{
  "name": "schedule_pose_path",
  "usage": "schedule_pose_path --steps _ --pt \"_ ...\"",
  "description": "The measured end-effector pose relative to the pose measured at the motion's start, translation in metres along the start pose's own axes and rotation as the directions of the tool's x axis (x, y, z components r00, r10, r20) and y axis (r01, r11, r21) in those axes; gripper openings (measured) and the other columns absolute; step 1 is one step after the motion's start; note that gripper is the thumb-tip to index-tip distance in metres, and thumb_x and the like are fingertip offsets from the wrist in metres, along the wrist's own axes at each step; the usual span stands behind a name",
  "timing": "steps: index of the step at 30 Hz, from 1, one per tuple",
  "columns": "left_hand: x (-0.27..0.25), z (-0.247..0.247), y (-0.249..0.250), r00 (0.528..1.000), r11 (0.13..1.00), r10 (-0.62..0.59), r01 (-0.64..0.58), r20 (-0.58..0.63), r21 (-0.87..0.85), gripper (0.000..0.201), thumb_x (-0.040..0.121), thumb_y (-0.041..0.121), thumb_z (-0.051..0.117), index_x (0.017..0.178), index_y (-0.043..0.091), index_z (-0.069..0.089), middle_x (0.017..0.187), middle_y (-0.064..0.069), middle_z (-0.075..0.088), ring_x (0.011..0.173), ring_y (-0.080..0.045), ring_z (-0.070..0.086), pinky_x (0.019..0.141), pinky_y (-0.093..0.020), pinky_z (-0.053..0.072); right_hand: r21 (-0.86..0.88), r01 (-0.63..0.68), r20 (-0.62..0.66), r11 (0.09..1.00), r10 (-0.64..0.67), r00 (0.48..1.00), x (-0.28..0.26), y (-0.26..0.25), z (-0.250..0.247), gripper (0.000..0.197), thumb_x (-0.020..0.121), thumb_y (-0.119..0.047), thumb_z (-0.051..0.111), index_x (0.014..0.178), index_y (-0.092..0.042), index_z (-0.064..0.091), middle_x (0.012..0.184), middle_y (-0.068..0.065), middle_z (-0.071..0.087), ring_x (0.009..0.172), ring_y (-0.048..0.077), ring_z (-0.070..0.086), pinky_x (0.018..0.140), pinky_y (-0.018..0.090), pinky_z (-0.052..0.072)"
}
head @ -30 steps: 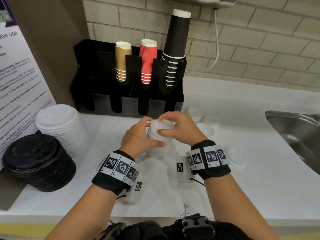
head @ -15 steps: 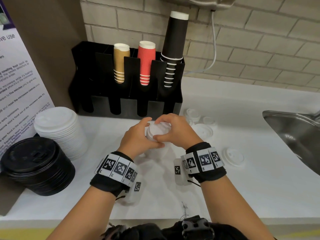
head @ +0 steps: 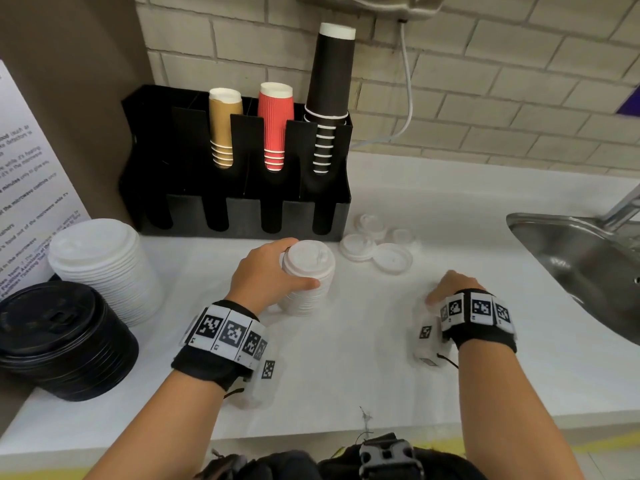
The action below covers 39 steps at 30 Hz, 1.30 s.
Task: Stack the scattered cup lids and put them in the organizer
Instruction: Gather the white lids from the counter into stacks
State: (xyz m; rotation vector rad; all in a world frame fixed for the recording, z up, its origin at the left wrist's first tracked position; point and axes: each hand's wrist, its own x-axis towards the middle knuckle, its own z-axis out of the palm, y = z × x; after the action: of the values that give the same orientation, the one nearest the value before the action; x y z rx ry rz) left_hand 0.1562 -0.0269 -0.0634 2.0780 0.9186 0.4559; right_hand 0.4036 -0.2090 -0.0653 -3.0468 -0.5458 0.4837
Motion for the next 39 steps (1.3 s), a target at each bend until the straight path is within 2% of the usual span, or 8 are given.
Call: schedule_pose_path --steps 3,10,15,19,23,28,31,39 --pt "0.001 0.001 -0.001 1.000 1.000 0.002 -0.002 -0.008 0.003 0.059 0.064 0.040 0.087 0.118 0.034 0.061 0.114 0.010 0.064 0.108 -0.018 0.055 0.092 -0.042 0.050 -0.019 0.022 0.018 1.000 -0.022 1.000 -0.001 0.009 0.000 0.028 0.081 -0.017 0.071 0.104 -0.002 0.067 0.090 0.013 0.064 0.079 0.029 0.061 0.064 0.028 0.046" --pt "0.000 0.003 -0.002 1.000 1.000 0.003 -0.003 -0.020 0.015 0.061 0.065 0.041 0.086 0.119 0.034 0.060 0.114 0.011 0.063 0.107 -0.016 0.054 0.089 -0.037 0.048 0.339 0.181 0.062 0.923 -0.214 0.975 -0.010 -0.016 -0.027 0.067 0.075 -0.033 0.076 0.132 -0.021 0.044 0.128 0.008 0.051 0.113 0.028 0.054 0.082 0.034 0.047" --pt "-0.002 0.004 0.001 0.999 0.999 0.007 -0.005 -0.046 0.045 0.069 0.064 0.040 0.088 0.126 0.032 0.058 0.120 0.009 0.054 0.111 -0.017 0.053 0.094 -0.042 0.048 0.653 0.545 -0.118 0.526 -0.640 0.759 -0.039 -0.061 -0.028 0.050 0.074 -0.025 0.080 0.116 -0.035 0.055 0.113 -0.004 0.055 0.090 0.008 0.057 0.061 0.012 0.047" --pt "-0.003 0.005 0.002 0.998 0.999 0.025 -0.023 -0.049 0.036 0.067 0.063 0.039 0.088 0.123 0.033 0.059 0.118 0.008 0.054 0.106 -0.019 0.057 0.091 -0.042 0.050 0.632 0.657 -0.176 0.411 -0.749 0.638 -0.054 -0.088 -0.018 0.052 0.074 -0.027 0.081 0.118 -0.038 0.055 0.109 -0.013 0.057 0.096 0.003 0.056 0.071 0.007 0.045" --pt "-0.004 0.006 0.001 0.997 0.998 0.047 -0.044 -0.069 0.036 0.071 0.062 0.042 0.087 0.125 0.031 0.055 0.111 0.011 0.055 0.101 -0.018 0.059 0.085 -0.038 0.051 0.592 0.708 -0.191 0.384 -0.787 0.587 -0.060 -0.102 -0.009 0.061 0.071 -0.024 0.084 0.123 -0.032 0.053 0.108 -0.015 0.056 0.095 -0.004 0.053 0.072 -0.001 0.039" --pt "-0.003 0.007 -0.003 0.996 1.000 0.015 -0.014 -0.087 0.004 0.108 0.061 0.043 0.087 0.147 0.029 0.023 0.111 0.019 0.052 0.092 -0.015 0.060 0.073 -0.030 0.047 0.512 0.753 -0.185 0.412 -0.804 0.566 -0.063 -0.115 -0.006 0.066 0.067 -0.029 0.086 0.125 -0.024 0.055 0.121 -0.002 0.056 0.108 0.012 0.052 0.093 0.023 0.043" --pt "-0.004 0.007 -0.004 0.996 1.000 0.012 -0.012 -0.090 -0.006 0.116 0.062 0.040 0.086 0.151 0.028 0.013 0.112 0.017 0.052 0.095 -0.017 0.060 0.079 -0.036 0.052 0.467 0.774 -0.180 0.427 -0.811 0.556 -0.064 -0.120 -0.006 0.065 0.068 -0.032 0.086 0.125 -0.024 0.057 0.120 -0.005 0.055 0.106 0.009 0.051 0.090 0.022 0.040" --pt "-0.006 0.007 -0.004 0.996 0.999 0.023 -0.021 -0.082 0.026 0.114 0.064 0.037 0.086 0.152 0.025 0.014 0.109 0.018 0.047 0.095 -0.016 0.058 0.077 -0.033 0.051 0.404 0.792 -0.136 0.458 -0.826 0.548 -0.068 -0.127 -0.006 0.053 0.070 -0.029 0.084 0.118 -0.030 0.060 0.121 0.001 0.054 0.113 0.019 0.048 0.097 0.031 0.040"
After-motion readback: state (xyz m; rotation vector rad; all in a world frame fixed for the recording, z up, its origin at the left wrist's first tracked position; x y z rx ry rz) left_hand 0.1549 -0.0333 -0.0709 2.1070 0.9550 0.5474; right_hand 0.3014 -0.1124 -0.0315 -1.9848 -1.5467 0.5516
